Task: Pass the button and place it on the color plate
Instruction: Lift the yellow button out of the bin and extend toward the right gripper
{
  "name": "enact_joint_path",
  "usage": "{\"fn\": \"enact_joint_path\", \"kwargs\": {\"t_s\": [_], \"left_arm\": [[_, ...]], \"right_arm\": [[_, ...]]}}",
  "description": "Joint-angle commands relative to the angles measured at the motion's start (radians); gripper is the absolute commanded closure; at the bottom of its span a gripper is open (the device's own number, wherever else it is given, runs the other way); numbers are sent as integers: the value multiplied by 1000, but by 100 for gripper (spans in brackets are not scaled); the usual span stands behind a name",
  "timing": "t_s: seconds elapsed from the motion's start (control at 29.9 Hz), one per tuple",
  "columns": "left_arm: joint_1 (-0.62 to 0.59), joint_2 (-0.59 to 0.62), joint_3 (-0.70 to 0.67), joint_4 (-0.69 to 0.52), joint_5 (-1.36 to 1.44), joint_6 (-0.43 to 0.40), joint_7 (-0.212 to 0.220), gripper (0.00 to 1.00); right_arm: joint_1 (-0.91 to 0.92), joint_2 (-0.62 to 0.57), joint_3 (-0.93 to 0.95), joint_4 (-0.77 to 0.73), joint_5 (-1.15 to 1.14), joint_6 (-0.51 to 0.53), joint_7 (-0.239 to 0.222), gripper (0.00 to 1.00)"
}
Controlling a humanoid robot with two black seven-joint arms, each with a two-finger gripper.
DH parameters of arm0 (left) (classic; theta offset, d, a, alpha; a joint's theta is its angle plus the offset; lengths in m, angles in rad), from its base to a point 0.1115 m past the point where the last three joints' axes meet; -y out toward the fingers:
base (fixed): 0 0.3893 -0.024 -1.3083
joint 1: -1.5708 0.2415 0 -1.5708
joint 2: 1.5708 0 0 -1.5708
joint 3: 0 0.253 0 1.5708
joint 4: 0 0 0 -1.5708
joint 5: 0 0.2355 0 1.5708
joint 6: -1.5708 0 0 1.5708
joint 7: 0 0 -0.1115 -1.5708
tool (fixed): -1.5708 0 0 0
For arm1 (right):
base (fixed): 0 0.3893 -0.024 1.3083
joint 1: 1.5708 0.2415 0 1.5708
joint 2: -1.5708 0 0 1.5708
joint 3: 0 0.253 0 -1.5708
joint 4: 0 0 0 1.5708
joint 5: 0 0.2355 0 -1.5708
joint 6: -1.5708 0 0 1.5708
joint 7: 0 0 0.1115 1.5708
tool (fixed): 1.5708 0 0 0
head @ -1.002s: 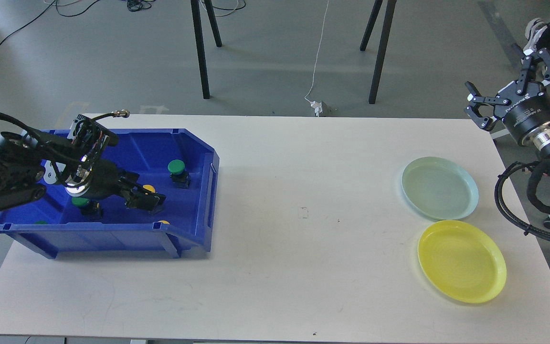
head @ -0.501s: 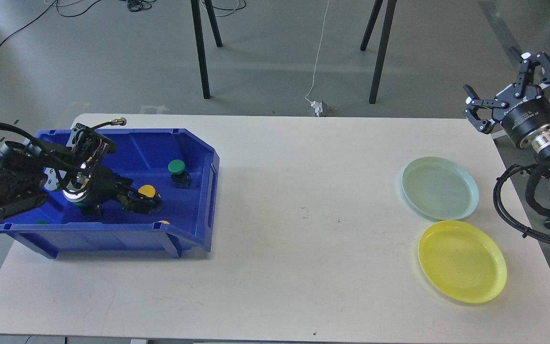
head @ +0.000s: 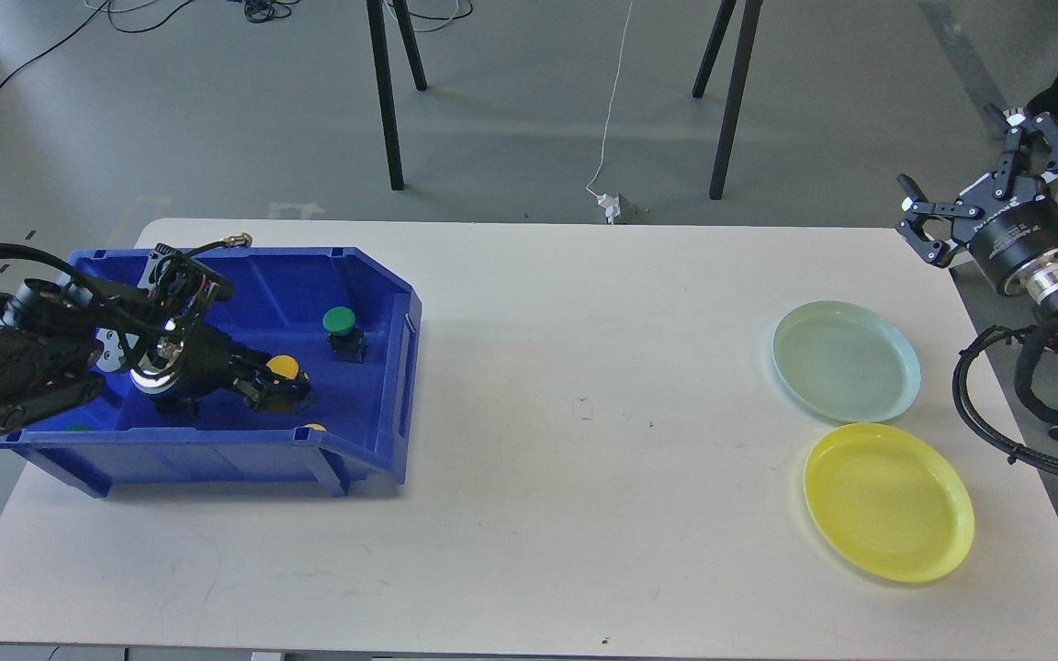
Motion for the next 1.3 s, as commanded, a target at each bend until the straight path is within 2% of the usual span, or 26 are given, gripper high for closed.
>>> {"fn": "enact_joint_path", "kwargs": {"t_s": [0.0,0.03,0.17,0.23,0.43,0.5,0.6,0.7,0.8,0.94,1.04,1.14,1.27], "left_arm": [[-2,2,-3,-1,4,8,0,65],[-5,2,-6,-1,4,8,0,67],[2,2,-25,-1,7,8,0,90],[2,2,-25,-2,7,10,0,96],[-22,46,-57,-65,9,10,0,97],[-67,162,-124,-161,9,7,0,97],[-117,343,-257,-400,7,-8,0,97],[-128,518,-405,-611,9,-76,0,96],[-117,592,-553,-757,-14,-110,0,96],[-113,562,-634,-852,-234,-104,0,96],[-110,436,-687,-843,-352,-53,0,96],[-81,245,-689,-760,-375,68,0,96],[-4,34,-695,-651,-373,198,0,96]], "right_arm": [[0,0,0,-1,0,0,1,0],[0,0,0,-1,0,0,1,0],[-12,0,0,-4,0,0,1,0],[-14,0,0,-6,0,0,1,0],[-18,-2,1,-6,0,0,1,0],[-20,-2,5,-4,3,0,-9,0],[-22,-3,5,-4,2,0,-10,0],[-22,-5,6,-4,2,0,-1,0],[-32,-8,-11,20,-9,0,-7,0],[-67,-75,-51,144,-46,0,-12,0],[-115,-170,-78,307,-80,0,-10,0],[-178,-207,-83,445,-139,0,-12,0],[-186,-191,-81,517,-251,0,-15,0]]}}
